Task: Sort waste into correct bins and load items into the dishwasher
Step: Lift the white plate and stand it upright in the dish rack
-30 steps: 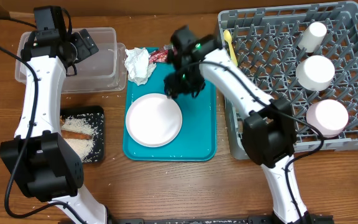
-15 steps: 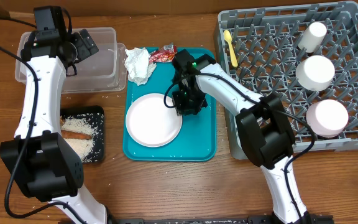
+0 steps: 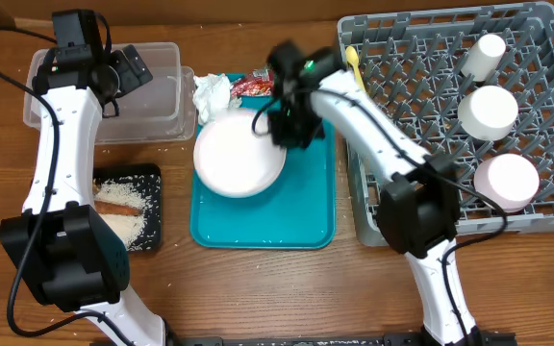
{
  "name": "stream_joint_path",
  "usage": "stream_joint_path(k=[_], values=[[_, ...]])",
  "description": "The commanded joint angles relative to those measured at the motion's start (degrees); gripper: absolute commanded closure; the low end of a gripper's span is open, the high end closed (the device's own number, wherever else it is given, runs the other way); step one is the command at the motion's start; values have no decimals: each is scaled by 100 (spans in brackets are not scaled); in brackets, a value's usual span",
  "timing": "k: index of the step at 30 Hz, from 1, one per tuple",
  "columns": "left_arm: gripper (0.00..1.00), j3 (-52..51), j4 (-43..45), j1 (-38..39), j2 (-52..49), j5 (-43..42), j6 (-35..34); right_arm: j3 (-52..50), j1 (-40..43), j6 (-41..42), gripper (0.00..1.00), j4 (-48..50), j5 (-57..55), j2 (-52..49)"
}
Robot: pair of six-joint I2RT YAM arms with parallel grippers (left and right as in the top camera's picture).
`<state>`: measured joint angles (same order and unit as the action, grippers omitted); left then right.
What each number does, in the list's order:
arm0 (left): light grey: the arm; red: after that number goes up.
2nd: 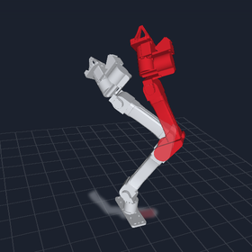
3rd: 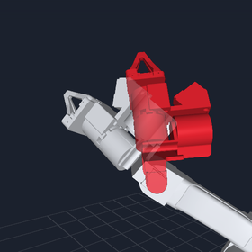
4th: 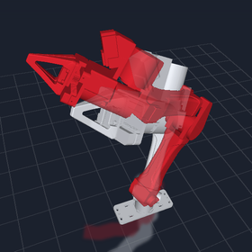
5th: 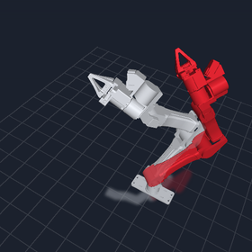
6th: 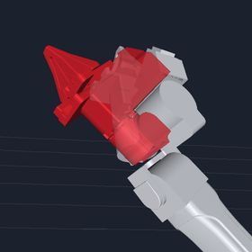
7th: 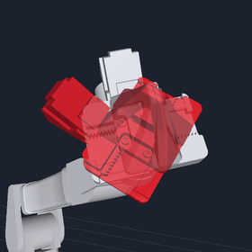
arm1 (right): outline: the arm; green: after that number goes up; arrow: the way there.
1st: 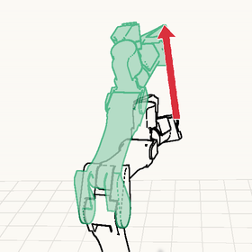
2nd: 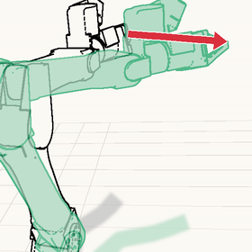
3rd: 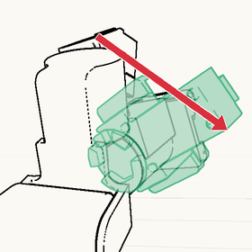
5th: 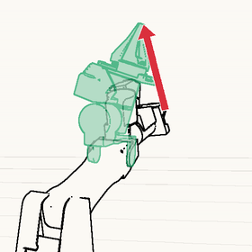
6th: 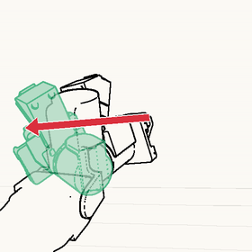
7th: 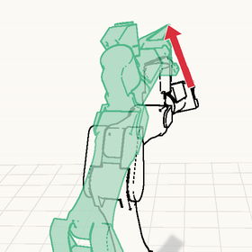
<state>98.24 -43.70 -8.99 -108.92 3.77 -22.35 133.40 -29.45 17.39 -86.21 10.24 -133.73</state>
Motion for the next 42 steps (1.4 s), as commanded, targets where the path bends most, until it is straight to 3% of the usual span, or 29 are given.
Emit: stream_joint_path(k=[1, 4, 8, 14, 22, 31, 42], values=[[0, 72, 24, 39, 17, 0, -39, 1440, 538, 33, 96, -662, -1777, 55], [0, 72, 24, 39, 17, -2, -39, 2557, 1182, -66, 96, -1064, -3040, 136], [0, 72, 24, 39, 17, 0, -42, 2804, 1950, -81, 96, -852, -3742, 205], [0, 72, 24, 39, 17, -2, -39, 2363, 2601, -157, 96, -85, -4256, 190], [0, 72, 24, 39, 17, 0, -39, 1106, 2629, -278, 96, 1255, -5119, 188], [0, 72, 22, 42, 17, 0, -39, 647, 2553, -278, 96, 1532, -5176, 188], [0, 72, 24, 79, 17, -2, -39, 647, 2341, -236, 96, 1397, -4247, 188]])
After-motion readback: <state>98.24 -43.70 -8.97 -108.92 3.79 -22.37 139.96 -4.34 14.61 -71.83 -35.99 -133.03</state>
